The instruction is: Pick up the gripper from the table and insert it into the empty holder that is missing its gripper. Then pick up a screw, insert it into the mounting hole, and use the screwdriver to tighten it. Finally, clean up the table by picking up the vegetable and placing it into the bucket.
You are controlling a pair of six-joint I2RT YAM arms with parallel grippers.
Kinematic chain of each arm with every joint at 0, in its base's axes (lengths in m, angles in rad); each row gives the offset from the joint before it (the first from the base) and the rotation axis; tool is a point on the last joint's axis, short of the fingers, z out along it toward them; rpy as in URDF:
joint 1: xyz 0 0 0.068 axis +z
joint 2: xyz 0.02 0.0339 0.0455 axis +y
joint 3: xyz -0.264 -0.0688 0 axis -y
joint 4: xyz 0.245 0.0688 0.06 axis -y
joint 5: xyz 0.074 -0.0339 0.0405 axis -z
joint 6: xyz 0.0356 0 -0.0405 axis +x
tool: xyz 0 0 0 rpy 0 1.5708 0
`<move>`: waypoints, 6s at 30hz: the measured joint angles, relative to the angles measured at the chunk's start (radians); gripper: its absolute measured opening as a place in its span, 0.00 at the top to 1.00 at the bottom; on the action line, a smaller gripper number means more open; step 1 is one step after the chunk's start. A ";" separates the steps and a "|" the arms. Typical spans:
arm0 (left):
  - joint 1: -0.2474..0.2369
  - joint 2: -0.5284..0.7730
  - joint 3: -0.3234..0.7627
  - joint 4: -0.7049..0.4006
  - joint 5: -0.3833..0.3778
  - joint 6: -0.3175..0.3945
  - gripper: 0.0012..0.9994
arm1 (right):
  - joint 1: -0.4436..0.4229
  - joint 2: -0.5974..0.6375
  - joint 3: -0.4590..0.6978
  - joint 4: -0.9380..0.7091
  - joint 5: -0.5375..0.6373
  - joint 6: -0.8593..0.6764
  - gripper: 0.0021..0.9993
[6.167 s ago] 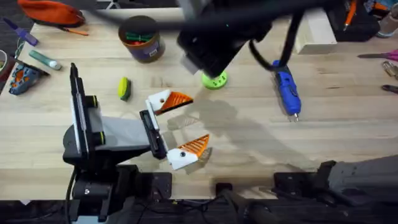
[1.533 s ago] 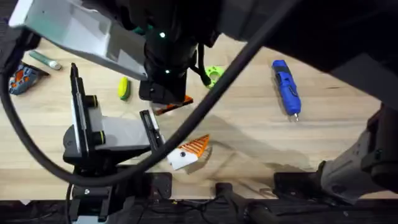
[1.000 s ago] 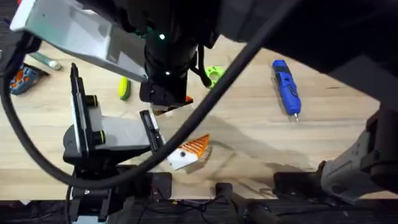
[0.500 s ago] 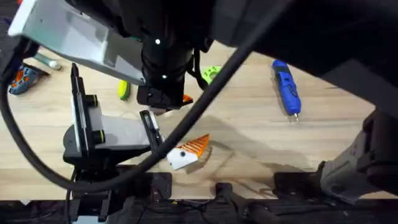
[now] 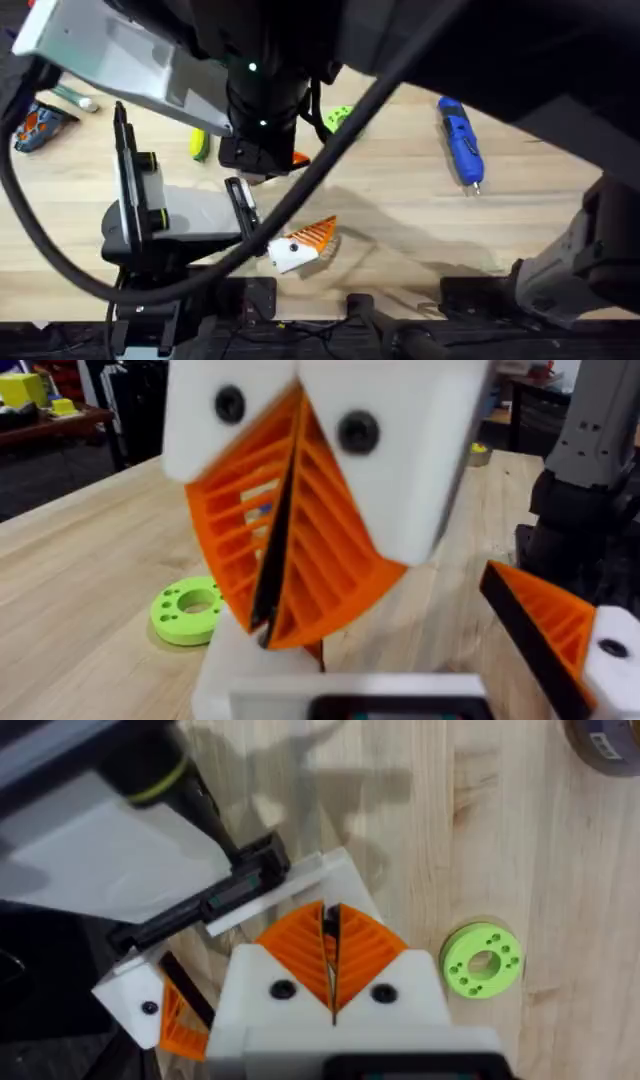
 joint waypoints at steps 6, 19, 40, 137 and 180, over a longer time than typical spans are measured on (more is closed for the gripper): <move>0.000 0.000 0.000 0.000 0.000 0.004 0.01 | 0.000 0.005 0.000 0.025 0.000 0.012 1.00; 0.000 0.000 0.000 0.001 0.001 0.006 0.01 | 0.000 0.005 0.000 0.011 0.000 0.030 1.00; 0.000 0.000 0.000 0.001 0.001 0.008 0.01 | -0.008 0.005 0.000 -0.011 0.000 0.039 1.00; 0.000 0.000 0.000 0.001 0.000 0.011 0.01 | -0.017 -0.048 0.000 -0.006 0.000 0.057 1.00; 0.000 0.000 0.000 0.001 0.000 0.011 0.01 | 0.017 -0.048 0.000 -0.003 0.038 0.061 1.00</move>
